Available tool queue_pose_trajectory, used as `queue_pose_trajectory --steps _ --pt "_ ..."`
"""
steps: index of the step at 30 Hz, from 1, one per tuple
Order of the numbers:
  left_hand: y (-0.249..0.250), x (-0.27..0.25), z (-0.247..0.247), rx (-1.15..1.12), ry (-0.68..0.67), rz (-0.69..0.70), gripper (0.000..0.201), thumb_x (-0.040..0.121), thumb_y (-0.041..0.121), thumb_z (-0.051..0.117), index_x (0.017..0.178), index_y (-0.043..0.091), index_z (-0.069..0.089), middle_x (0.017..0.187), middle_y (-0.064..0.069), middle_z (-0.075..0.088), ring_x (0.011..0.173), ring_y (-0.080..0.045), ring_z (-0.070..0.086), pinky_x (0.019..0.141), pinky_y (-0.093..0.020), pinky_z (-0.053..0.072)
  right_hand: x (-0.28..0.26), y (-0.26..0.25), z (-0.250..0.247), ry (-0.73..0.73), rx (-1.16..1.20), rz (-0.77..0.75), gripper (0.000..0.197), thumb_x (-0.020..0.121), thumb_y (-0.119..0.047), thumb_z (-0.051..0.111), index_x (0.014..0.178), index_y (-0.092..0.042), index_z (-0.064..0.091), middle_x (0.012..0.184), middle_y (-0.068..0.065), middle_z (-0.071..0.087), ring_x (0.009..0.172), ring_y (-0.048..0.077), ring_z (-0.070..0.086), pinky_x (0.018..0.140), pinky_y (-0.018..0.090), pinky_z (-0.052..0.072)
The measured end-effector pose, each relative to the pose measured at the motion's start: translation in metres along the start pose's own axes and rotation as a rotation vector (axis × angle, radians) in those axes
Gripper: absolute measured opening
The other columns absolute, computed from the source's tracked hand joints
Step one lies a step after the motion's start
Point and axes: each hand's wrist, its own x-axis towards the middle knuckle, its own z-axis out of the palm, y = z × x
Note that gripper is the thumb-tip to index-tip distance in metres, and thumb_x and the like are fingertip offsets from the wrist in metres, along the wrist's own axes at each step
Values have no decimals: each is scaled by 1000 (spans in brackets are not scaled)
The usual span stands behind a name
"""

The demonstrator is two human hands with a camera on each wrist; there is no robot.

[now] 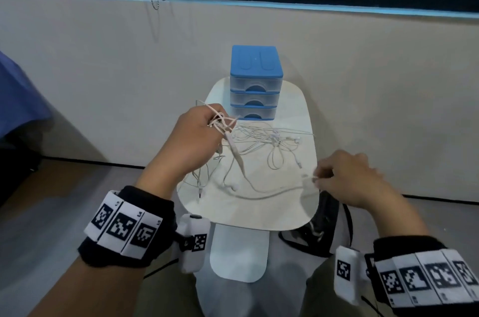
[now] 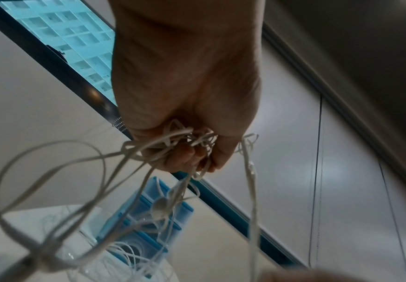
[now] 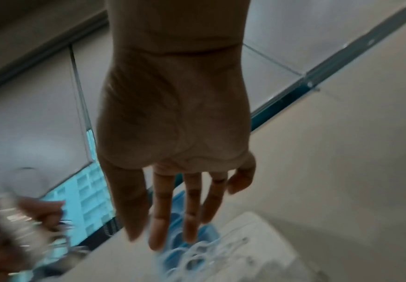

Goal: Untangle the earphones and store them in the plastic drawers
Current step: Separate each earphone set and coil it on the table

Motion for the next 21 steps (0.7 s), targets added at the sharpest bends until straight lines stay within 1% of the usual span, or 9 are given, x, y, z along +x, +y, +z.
queue_pose_trajectory --steps 2,3,5,7,8,10,12,17,21 --pt "3 -2 10 23 -6 15 28 101 19 63 73 13 61 58 9 57 40 -3 44 44 -13 32 -5 -12 4 -24 230 -234 10 87 -31 75 89 -40 71 103 -14 60 103 18 57 96 40 47" --pt "5 -3 15 36 -12 23 28 101 21 64 74 13 62 54 14 54 42 -2 45 45 -13 31 -10 -24 5 -38 373 -342 12 87 -30 78 96 -36 72 106 -14 64 98 14 61 92 31 49" --pt "8 -5 23 55 -18 35 26 99 25 66 75 17 64 55 17 56 50 -1 47 49 -13 32 -18 -48 10 -38 540 -498 17 90 -27 77 105 -30 71 108 -13 69 94 5 64 83 16 48" --pt "10 -5 29 50 -26 36 25 98 25 68 74 19 64 60 12 59 52 -2 49 51 -13 36 -20 -67 17 13 576 -576 10 93 -26 74 103 -29 71 102 -14 71 92 3 64 76 12 44" --pt "11 -6 31 44 -28 34 24 98 24 68 75 16 64 61 9 59 49 -3 49 49 -13 36 -19 -72 21 38 596 -587 3 95 -26 72 96 -29 70 93 -13 70 87 7 63 74 18 44" --pt "12 -8 31 45 -31 31 20 97 21 69 79 12 65 62 3 62 45 -7 52 45 -13 37 -15 -71 26 84 624 -578 14 98 -26 68 84 -23 69 79 0 62 78 21 56 70 31 41" --pt "10 -9 26 73 -44 38 12 94 16 71 83 13 67 62 2 67 48 -6 57 49 -16 39 -13 -66 28 100 648 -558 20 99 -26 66 82 -17 69 79 11 59 79 29 53 69 35 39" --pt "0 -12 9 47 -222 4 16 88 17 81 94 17 67 68 8 72 56 -8 59 56 -25 48 -13 -48 21 152 657 -529 20 98 -31 68 83 -18 73 84 5 64 81 20 59 78 37 45" --pt "-4 -16 4 -39 -312 13 21 86 14 83 102 11 70 81 14 67 57 -5 59 63 -19 51 -15 -34 6 147 759 -500 4 94 -20 74 91 -18 72 73 1 60 62 15 53 64 34 45"
